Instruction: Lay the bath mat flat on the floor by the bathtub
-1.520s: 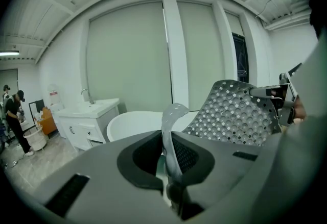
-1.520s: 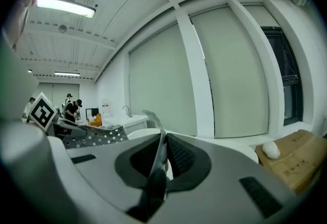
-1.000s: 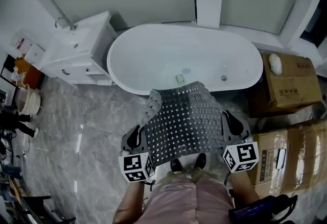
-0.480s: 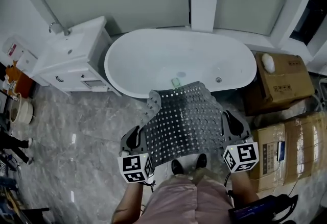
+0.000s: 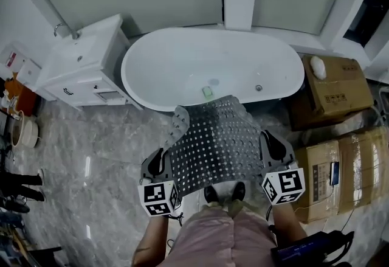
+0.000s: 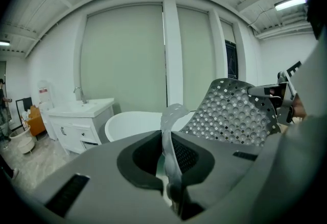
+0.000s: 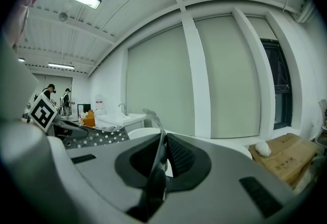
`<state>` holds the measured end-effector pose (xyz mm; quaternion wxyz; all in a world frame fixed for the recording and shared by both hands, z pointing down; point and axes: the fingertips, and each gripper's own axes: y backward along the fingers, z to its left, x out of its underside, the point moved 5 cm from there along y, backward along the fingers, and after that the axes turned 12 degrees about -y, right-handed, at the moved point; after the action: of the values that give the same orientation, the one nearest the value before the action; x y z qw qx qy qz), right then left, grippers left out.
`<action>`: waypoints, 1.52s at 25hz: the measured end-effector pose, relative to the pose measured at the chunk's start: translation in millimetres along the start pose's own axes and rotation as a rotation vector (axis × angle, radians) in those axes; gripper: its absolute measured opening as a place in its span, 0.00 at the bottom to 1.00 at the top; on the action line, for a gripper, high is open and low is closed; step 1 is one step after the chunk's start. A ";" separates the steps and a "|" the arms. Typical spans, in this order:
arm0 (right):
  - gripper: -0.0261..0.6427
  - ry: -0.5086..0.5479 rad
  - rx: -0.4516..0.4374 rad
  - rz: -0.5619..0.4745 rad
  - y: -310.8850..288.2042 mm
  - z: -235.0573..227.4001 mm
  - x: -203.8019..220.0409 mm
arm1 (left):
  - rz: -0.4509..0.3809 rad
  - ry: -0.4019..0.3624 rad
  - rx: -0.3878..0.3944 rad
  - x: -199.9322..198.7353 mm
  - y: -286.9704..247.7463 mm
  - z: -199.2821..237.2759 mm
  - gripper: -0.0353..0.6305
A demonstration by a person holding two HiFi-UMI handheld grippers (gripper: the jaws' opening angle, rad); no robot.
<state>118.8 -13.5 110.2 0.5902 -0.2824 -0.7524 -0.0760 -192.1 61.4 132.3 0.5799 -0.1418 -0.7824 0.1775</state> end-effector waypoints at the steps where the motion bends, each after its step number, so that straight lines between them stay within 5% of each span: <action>1: 0.08 -0.001 0.000 0.000 0.1 -1.0 -0.1 | 0.004 -0.001 0.000 -0.6 -1.1 -0.4 0.12; 21: 0.08 -0.051 0.072 0.093 13.6 -46.8 38.4 | 0.105 -0.016 0.070 19.3 -26.8 -42.1 0.12; 38: 0.08 -0.104 0.130 0.228 11.0 -72.9 107.5 | 0.234 -0.027 0.167 73.9 -54.6 -76.0 0.12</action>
<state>170.6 -1.0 229.1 0.5721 -0.3308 -0.7485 0.0551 -141.5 52.6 239.8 0.5543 -0.1809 -0.7508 0.3104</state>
